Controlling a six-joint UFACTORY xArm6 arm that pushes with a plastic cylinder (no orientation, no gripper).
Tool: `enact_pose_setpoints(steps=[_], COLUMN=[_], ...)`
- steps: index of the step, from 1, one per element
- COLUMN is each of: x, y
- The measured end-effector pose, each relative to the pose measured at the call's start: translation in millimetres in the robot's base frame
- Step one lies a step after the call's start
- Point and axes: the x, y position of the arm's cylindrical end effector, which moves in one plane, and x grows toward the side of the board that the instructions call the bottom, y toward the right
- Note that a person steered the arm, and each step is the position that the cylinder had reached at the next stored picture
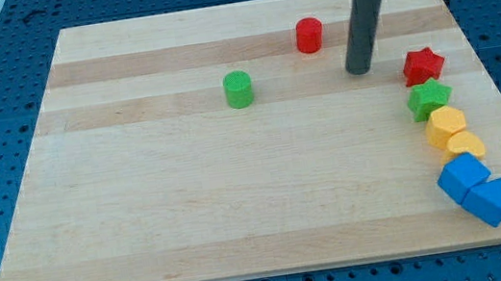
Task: Nudge the green circle down a bit
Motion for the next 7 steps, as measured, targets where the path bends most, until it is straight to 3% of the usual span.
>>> enact_pose_setpoints(steps=[2,5,7], x=[12,-61,-48], y=[-44,-106,-183])
